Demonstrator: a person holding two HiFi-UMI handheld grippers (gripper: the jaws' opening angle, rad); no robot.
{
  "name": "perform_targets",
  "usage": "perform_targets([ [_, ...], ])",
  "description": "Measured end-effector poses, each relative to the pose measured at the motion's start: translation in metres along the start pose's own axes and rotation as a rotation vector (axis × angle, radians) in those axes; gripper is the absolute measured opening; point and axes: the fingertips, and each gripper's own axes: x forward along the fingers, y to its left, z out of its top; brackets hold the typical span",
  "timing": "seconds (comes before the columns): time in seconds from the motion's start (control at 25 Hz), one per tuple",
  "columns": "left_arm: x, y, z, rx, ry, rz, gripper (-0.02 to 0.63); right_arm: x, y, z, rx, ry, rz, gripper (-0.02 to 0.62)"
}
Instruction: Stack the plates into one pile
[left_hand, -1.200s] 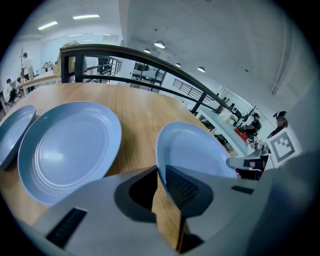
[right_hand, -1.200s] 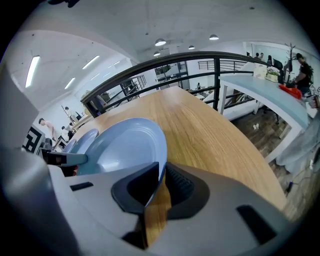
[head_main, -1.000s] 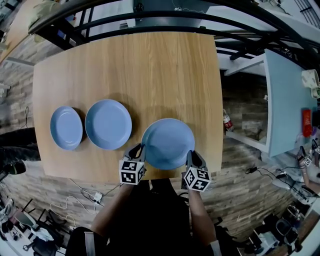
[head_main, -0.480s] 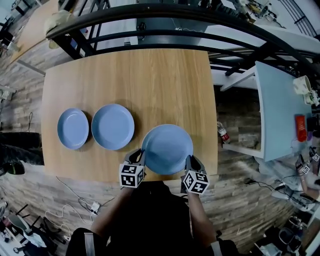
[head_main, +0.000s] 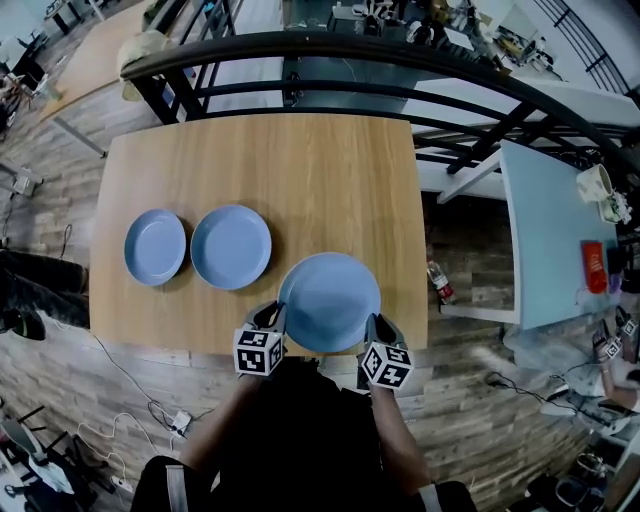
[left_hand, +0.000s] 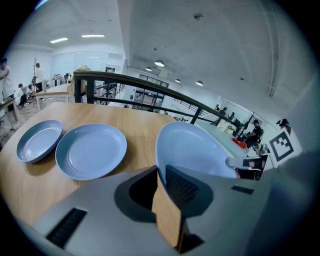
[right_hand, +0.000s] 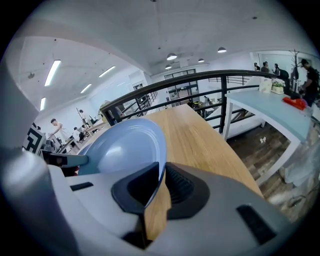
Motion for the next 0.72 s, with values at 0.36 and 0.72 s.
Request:
perform_targets([
  [0.36,-0.037,-0.018,-0.021,-0.034,-0.046,0.051,0.066,-0.029,0.002,-0.006,-0.039,-0.023,0.056,0.055],
  [0.72,-0.070,-0.022,-0.030,-0.047,-0.076,0.089,0.064,-0.047,0.016,-0.011,-0.052,-0.032,0.105,0.055],
])
